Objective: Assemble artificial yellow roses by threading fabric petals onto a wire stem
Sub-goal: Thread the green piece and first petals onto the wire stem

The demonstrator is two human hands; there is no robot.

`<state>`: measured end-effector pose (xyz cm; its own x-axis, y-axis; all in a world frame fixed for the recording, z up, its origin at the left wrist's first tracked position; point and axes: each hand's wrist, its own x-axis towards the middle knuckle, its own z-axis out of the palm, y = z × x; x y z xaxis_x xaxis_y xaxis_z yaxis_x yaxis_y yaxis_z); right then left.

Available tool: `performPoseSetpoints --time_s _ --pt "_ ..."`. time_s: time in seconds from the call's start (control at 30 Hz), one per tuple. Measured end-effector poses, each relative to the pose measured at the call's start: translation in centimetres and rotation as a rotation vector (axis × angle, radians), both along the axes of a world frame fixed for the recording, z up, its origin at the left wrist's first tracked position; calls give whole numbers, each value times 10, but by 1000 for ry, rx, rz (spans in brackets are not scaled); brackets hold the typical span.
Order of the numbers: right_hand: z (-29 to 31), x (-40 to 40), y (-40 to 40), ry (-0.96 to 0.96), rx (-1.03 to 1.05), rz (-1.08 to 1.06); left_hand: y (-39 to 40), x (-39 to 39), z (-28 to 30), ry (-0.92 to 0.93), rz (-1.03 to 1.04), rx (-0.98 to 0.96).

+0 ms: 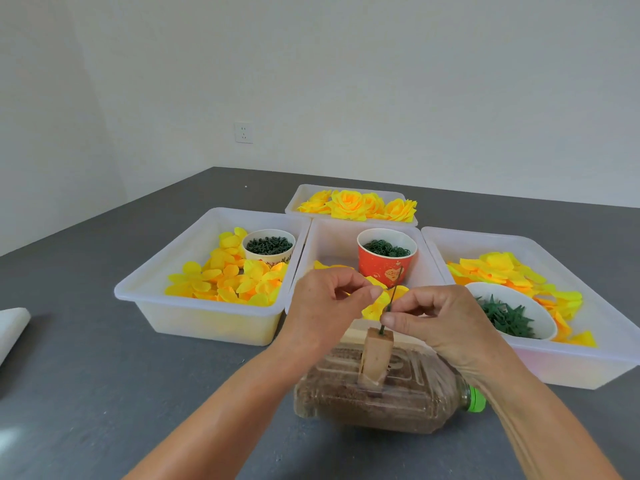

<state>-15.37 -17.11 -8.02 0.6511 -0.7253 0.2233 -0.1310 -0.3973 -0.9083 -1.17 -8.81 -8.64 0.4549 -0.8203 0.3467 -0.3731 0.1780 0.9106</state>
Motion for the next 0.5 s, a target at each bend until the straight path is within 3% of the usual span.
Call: performPoseSetpoints --time_s 0.4,0.5 --pt "-1 1 0 39 -40 -28 -6 29 -2 -46 90 43" --pt "-1 1 0 25 -34 -19 -11 45 0 -170 226 66"
